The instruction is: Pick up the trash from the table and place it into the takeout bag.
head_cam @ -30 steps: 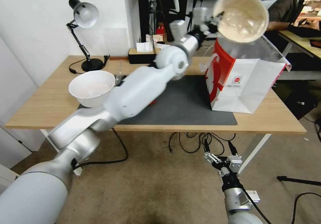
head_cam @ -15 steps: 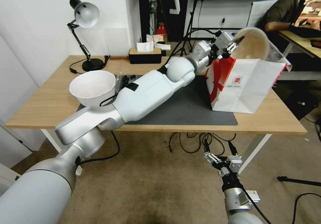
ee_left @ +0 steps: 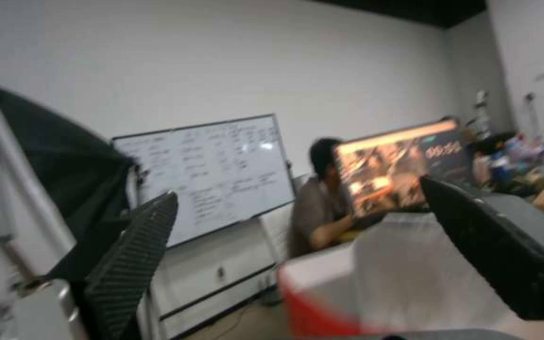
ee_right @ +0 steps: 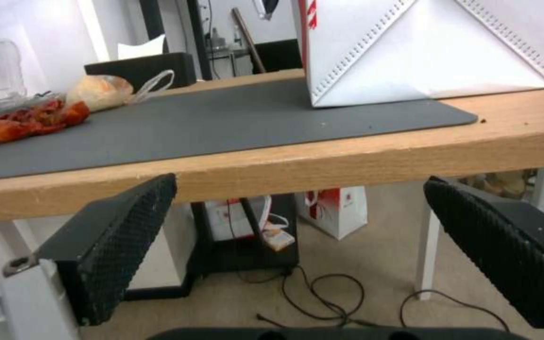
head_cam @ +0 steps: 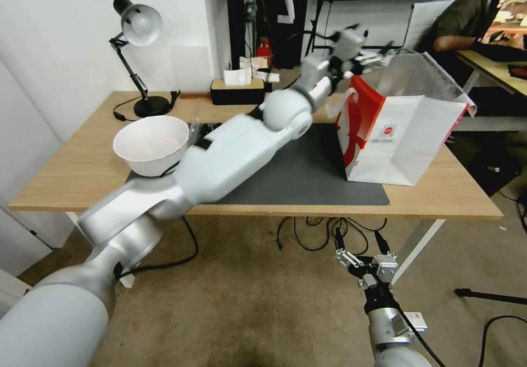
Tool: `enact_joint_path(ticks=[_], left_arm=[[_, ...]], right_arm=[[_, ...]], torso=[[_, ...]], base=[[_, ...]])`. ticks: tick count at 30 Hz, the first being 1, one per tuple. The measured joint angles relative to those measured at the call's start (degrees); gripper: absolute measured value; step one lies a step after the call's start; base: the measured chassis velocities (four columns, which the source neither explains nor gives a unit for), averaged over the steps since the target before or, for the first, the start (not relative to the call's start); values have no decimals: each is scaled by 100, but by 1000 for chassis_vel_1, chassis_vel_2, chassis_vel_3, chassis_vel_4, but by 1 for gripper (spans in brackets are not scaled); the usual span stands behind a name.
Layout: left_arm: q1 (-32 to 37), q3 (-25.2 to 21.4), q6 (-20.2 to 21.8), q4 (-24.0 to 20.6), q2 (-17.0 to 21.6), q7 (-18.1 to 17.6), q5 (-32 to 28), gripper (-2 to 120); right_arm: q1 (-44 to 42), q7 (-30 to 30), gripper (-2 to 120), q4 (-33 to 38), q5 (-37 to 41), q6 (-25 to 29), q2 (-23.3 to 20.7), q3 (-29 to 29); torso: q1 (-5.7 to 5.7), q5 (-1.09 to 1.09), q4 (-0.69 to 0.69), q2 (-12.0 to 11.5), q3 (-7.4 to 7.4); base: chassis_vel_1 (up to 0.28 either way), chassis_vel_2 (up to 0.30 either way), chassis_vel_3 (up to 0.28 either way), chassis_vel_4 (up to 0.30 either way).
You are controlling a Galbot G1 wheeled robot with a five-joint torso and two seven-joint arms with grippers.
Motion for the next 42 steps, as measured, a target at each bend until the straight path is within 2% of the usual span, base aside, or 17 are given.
enact_joint_path(ticks=[1, 4, 5, 9, 10, 12, 13, 14, 16, 17, 18, 21, 22, 25, 29, 34, 42], left_arm=[[0, 0, 0, 0, 0, 0, 0, 98], [832, -479, -7, -837, 787, -79, 215, 100], [832, -479, -7, -837, 787, -79, 215, 100], [2437, -1561, -75, -2001, 1494, -84, 762, 100], [2437, -1561, -75, -2001, 1494, -84, 762, 100], [3503, -2308, -174, -2493, 1652, 42, 1233, 100], [3992, -2680, -263, -2696, 1685, 104, 1471, 100], [3992, -2680, -263, -2696, 1685, 104, 1471, 100], [4528, -3026, -323, -2894, 1697, 135, 1663, 100], [5143, -3366, -346, -3075, 1658, 140, 1883, 100], [5143, -3366, -346, -3075, 1658, 140, 1883, 100], [6384, -4163, -259, -3410, 1343, 117, 2685, 100], [6384, -4163, -259, -3410, 1343, 117, 2685, 100], [7476, -4895, 71, -3780, 1008, -76, 3262, 100], [8359, -5469, 16, -4007, 756, -151, 3574, 100], [8931, -5848, -350, -3954, 471, -177, 3651, 100], [9113, -5800, -602, -3668, 222, -174, 3586, 100]], right_arm=[[0, 0, 100, 0, 0, 0, 0, 0], [0, 0, 100, 0, 0, 0, 0, 0], [0, 0, 100, 0, 0, 0, 0, 0], [0, 0, 100, -1, 0, 0, -1, -1], [0, 0, 100, -1, 0, 0, -1, -1], [-1, 0, 100, 0, 0, 0, -1, 0], [0, 0, 100, 0, 0, 0, 0, 0], [0, 0, 100, 0, 0, 0, 0, 0], [-1, 0, 100, 0, 0, 0, 0, -1], [-1, 0, 100, 0, 0, 0, 0, -1], [-1, 0, 100, 0, 0, 0, 0, -1], [0, 0, 100, 0, 0, 0, 0, -1], [0, 0, 100, 0, 0, 0, 0, -1], [0, 0, 100, -1, 0, 0, 0, -1], [0, 0, 100, 0, 0, 0, -1, -1], [-1, 0, 100, -1, 0, 0, -1, -1], [-1, 0, 100, 0, 0, 0, 0, -1]], torso=[[0, 0, 0, 0, 0], [0, -1, 4, 0, 0], [0, -1, 4, 0, 0], [0, -1, 4, 0, -1], [0, -1, 4, 0, -1], [-1, -4, 4, 0, 0], [-1, 2, 5, 1, -1], [-1, 2, 5, 1, -1], [-1, 1, 4, 0, -1], [-1, -2, 3, 1, -1], [-1, -2, 3, 1, -1], [-1, 0, 2, 0, -1], [-1, 0, 2, 0, -1], [-1, 1, 1, 0, -1], [-2, 1, 4, 0, -1], [-1, 2, 2, 0, 0], [-1, 2, 1, 0, 0]], base=[[0, 0, 0, 0], [0, 0, 0, 0], [0, 0, 0, 0], [0, 0, 0, 0], [0, 0, 0, 0], [0, 0, 0, 0], [0, 0, 0, 0], [0, 0, 0, 0], [0, 0, 0, 0], [0, 0, 0, 0], [0, 0, 0, 0], [0, 0, 0, 0], [0, 0, 0, 0], [0, 0, 0, 0], [0, 0, 0, 0], [0, 0, 0, 0], [0, 0, 0, 0]])
